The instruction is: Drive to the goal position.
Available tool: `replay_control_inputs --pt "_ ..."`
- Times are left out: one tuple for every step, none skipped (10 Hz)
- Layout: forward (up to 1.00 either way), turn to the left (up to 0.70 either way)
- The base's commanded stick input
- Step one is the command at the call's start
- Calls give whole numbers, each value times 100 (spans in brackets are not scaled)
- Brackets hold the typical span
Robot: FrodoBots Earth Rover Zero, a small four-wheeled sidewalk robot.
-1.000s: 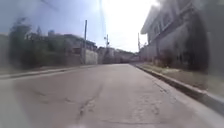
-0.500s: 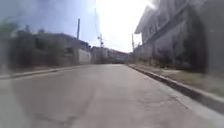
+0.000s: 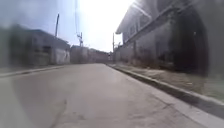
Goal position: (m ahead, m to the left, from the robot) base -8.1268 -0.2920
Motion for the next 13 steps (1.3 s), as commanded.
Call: replay_control_inputs --pt "100 0" --pt "100 0" --pt "100 0" --pt "100 0" --pt "100 0" --pt "100 -1" --pt "100 -4" --pt "100 -40" --pt "100 -40" --pt "100 -35" --pt "100 0" --pt "100 0" --pt "100 0"
